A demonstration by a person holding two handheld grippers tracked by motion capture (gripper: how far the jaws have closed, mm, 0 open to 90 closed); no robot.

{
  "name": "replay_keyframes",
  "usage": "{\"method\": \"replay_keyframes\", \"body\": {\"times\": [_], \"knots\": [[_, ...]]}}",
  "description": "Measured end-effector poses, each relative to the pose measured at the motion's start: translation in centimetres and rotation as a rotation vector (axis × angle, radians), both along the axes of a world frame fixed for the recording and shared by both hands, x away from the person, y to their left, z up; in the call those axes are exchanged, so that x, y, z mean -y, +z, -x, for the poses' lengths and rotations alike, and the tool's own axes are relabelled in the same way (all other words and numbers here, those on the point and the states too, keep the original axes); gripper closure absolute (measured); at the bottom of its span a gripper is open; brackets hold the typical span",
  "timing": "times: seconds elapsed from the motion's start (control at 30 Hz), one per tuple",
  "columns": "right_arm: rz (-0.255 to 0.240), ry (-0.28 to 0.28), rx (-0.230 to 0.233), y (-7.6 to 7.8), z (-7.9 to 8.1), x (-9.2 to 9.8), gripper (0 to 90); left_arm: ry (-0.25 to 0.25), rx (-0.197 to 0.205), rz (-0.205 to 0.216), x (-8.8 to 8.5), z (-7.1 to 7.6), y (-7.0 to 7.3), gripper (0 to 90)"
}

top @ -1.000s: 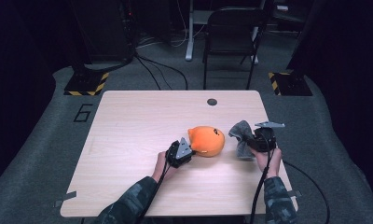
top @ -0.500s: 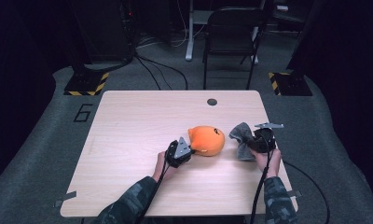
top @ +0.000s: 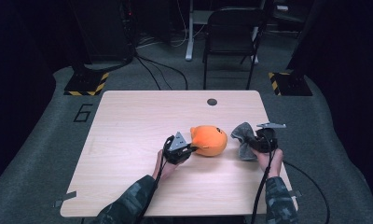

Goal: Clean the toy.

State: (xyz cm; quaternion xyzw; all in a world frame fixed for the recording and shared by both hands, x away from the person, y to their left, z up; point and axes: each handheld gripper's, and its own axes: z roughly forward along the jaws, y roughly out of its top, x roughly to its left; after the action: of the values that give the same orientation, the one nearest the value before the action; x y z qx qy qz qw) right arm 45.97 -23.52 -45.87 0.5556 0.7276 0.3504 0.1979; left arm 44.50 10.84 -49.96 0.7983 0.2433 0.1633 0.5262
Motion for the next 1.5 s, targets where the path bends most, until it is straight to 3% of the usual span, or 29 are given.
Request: {"method": "replay_keyframes", "body": {"times": [0.1,0.23,0.3,0.4,0.57,0.7,0.83,0.9,1.0,1.03,1.1,1.13,1.37,1.5], "knots": [[-0.008,-0.009,-0.001,0.1,0.1,0.1,75.7,-0.005,-0.042,0.033,-0.2,0.0,0.8,83.0],[-0.006,-0.012,0.005,0.1,0.1,0.3,75.8,-0.01,-0.151,0.111,-0.5,0.2,2.1,82.9],[-0.007,-0.013,0.005,0.1,0.2,0.3,75.8,-0.013,-0.202,0.128,-0.6,0.2,2.6,82.8],[-0.01,-0.018,0.012,0.3,0.3,0.2,75.8,-0.018,-0.264,0.135,-0.7,0.3,2.9,82.8],[-0.012,0.002,0.047,1.6,0.9,-0.5,75.9,0.014,-0.329,0.117,-0.8,0.3,2.7,82.6],[-0.002,0.077,0.112,4.7,2.4,-3.1,76.0,0.033,-0.377,0.129,-1.0,-0.1,2.4,82.4],[0.018,0.191,0.18,7.6,4.5,-7.4,76.2,0.029,-0.404,0.139,-1.3,-0.5,2.1,82.3],[0.047,0.245,0.202,8.3,5.5,-9.7,76.3,0.026,-0.411,0.147,-1.3,-0.5,2.0,82.2],[0.096,0.314,0.19,7.4,5.9,-12.8,76.4,0.009,-0.412,0.148,-1.2,-0.6,1.7,82.2],[0.135,0.328,0.181,6.6,5.8,-13.9,76.5,0.009,-0.404,0.139,-1.1,-0.6,1.7,82.2],[0.196,0.32,0.184,5.4,5.6,-15.1,76.8,0.012,-0.409,0.129,-1.0,-0.7,1.2,82.3],[0.221,0.308,0.179,4.9,5.4,-15.3,77.0,0.008,-0.424,0.137,-1.1,-0.8,0.9,82.4],[0.254,0.273,0.158,4.2,4.5,-13.6,77.4,-0.014,-0.396,0.121,-0.9,-0.8,0.9,82.2],[0.237,0.205,0.128,3.4,3.4,-11.6,77.4,-0.014,-0.407,0.13,-1.0,-0.9,0.8,82.1]]}}
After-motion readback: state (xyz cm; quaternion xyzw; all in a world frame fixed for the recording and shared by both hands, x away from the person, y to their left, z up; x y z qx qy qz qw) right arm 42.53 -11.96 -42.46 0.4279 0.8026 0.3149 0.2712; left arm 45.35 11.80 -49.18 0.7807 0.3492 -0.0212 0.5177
